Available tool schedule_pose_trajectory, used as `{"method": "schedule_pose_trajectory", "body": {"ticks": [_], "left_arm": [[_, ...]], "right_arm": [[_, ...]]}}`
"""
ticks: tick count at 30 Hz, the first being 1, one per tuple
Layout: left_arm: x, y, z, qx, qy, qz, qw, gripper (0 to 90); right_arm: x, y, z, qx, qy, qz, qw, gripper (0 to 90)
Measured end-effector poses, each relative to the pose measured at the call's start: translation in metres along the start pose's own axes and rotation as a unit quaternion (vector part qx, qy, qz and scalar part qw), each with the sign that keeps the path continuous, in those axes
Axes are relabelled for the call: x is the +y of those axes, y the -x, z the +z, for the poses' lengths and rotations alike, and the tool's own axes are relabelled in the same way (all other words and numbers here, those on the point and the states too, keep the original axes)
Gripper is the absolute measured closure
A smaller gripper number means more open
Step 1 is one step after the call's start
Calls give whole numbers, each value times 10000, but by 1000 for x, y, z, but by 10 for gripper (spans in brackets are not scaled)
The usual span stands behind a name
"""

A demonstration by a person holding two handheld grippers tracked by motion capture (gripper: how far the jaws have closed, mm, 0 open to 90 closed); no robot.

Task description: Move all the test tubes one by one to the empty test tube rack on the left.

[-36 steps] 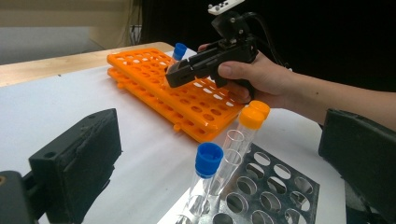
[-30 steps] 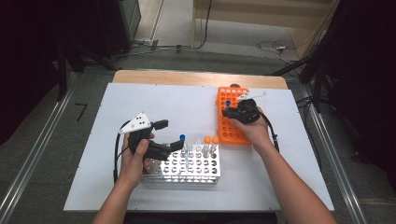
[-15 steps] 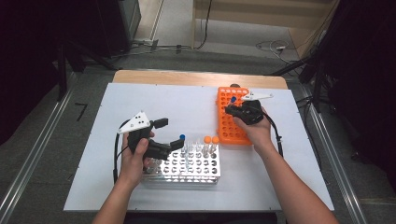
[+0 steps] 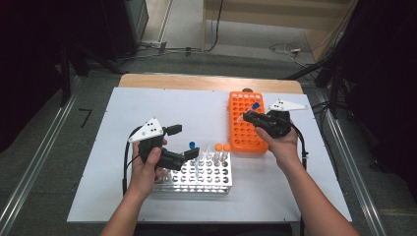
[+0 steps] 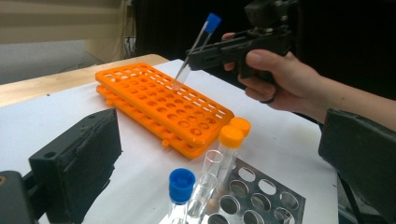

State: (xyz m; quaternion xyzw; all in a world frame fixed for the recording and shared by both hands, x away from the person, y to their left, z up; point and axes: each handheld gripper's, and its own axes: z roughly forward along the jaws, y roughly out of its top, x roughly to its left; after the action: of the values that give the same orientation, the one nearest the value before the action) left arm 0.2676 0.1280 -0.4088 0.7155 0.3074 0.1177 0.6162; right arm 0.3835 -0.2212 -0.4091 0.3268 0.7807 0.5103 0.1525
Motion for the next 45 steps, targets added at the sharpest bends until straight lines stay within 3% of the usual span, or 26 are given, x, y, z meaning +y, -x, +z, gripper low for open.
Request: {"method": "schedule_pose_trajectory", "body": {"ticks": [9, 20, 30, 36, 40, 43, 45], "left_arm": [[2, 7, 5, -95, -17, 87, 9999, 0], [5, 15, 6, -189, 42, 167, 9997, 0], [6, 24, 12, -382, -11, 245, 9990, 0], [6, 31, 18, -508, -95, 312, 9982, 3], [6, 37, 22, -499, -109, 313, 9982, 47], [7, 41, 25, -608, -172, 303, 9975, 63], [8, 46, 28, -512, -221, 335, 9979, 113]], "right_arm": [[-11, -23, -36, 273, 73, -125, 9995, 754], [-31, -46, -59, 610, 22, -226, 9979, 754], [-36, -69, -64, 1148, -1, -358, 9927, 754], [-36, -81, -60, 1338, -66, -472, 9899, 754], [-36, -88, -58, 1436, -81, -522, 9882, 754], [-36, -92, -56, 1524, -96, -547, 9868, 754], [-36, -95, -55, 1562, -112, -557, 9861, 754]]}}
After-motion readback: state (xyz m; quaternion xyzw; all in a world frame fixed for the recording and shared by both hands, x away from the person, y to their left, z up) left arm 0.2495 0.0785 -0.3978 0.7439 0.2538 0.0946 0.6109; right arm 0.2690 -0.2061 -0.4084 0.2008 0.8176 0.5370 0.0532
